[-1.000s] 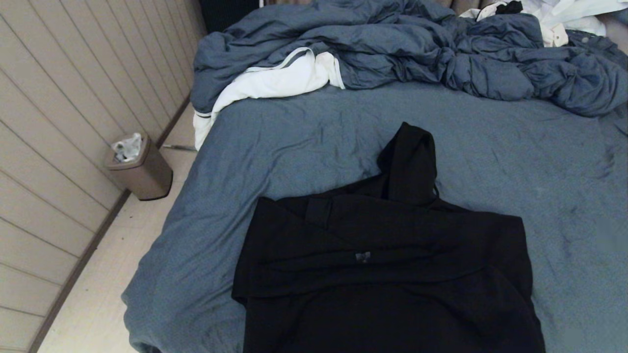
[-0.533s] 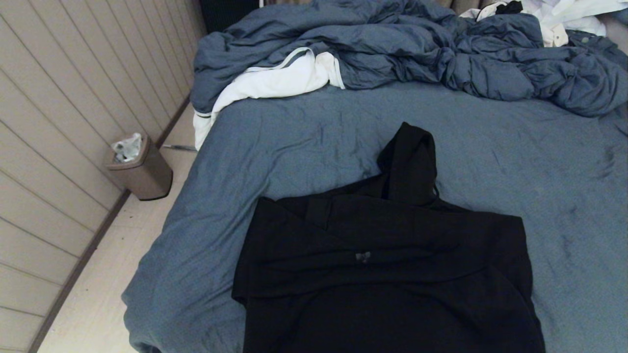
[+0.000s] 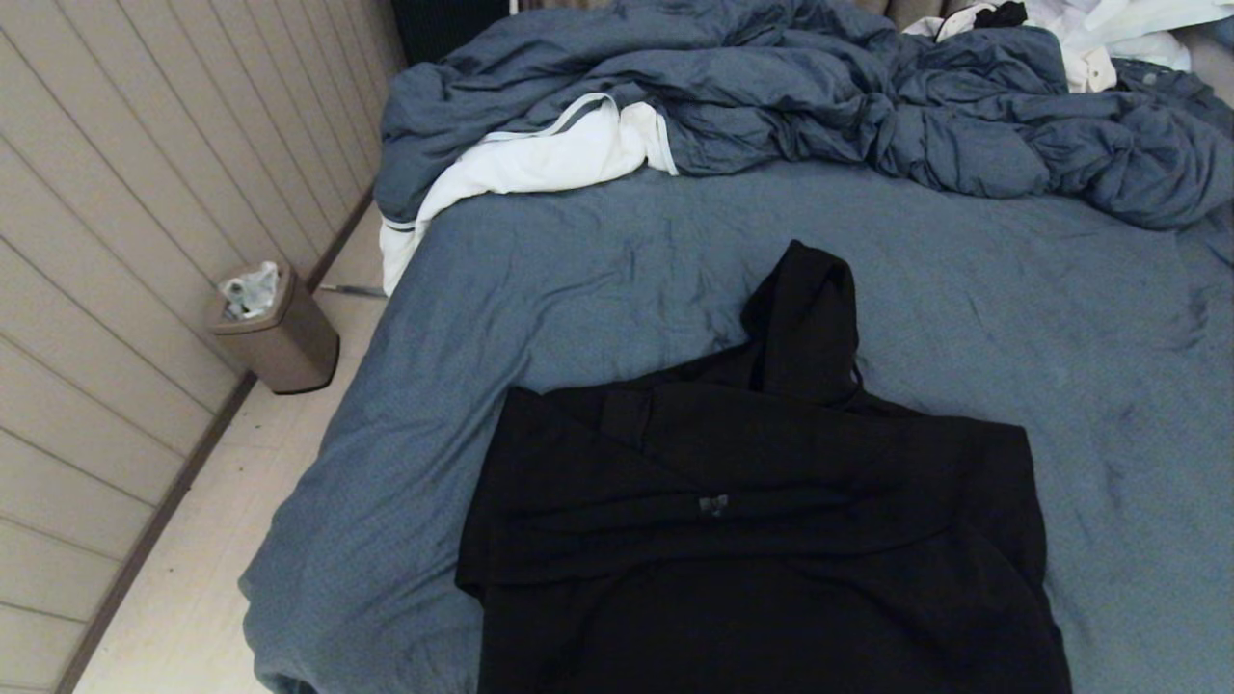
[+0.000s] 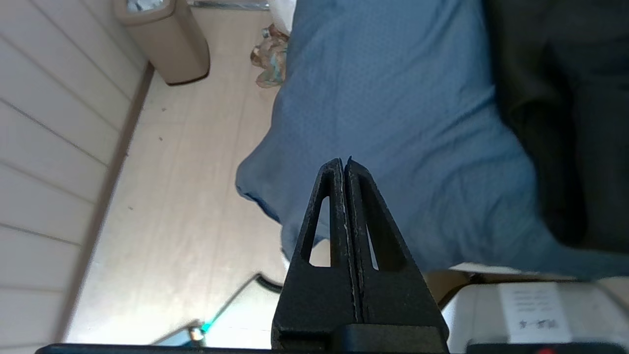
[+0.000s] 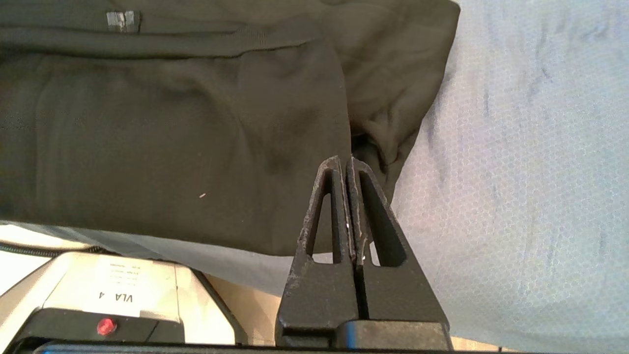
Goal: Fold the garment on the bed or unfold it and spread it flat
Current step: Unfold the black sweatshirt
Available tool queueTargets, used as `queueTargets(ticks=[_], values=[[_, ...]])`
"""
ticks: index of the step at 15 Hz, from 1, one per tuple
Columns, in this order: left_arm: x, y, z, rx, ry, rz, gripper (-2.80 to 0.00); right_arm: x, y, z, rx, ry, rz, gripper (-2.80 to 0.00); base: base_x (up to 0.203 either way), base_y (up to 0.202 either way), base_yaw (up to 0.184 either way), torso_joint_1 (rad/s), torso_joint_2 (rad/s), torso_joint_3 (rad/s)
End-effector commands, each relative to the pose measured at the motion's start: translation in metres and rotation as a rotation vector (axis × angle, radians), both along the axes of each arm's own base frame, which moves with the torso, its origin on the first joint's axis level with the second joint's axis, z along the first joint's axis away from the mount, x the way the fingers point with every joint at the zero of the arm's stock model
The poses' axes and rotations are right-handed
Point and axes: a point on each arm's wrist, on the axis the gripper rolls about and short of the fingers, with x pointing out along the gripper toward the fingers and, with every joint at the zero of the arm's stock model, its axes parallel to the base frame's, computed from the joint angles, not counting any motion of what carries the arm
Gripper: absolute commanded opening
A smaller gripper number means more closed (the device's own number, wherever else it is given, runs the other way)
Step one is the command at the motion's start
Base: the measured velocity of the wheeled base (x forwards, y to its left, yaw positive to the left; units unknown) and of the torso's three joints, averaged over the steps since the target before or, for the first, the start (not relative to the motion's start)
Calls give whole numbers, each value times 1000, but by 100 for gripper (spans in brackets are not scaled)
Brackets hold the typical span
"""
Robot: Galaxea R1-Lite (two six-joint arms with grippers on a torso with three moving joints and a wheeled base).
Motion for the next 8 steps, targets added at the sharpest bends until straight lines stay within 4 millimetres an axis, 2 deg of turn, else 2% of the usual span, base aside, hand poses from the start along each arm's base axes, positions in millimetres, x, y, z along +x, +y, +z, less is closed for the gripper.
queueTargets(ticks=[1, 2, 5, 7, 8], values=[[-1, 0, 4, 9, -8, 1, -280, -1, 0, 13, 3, -12, 8, -280, 0, 0, 0, 0, 0, 0], [-3, 0, 14, 9, -28, 1, -280, 0, 0, 26, 10, -11, 19, -280, 0, 0, 0, 0, 0, 0], [2, 0, 76, -20, -35, 1, -280, 13, 1, 84, 72, 3, 68, -280, 0, 0, 0, 0, 0, 0], [24, 0, 120, -40, 26, -5, -280, 30, 2, 131, 145, 8, 125, -280, 0, 0, 0, 0, 0, 0], [40, -1, 138, -53, 64, -9, -280, 42, 3, 148, 186, 26, 148, -280, 0, 0, 0, 0, 0, 0]])
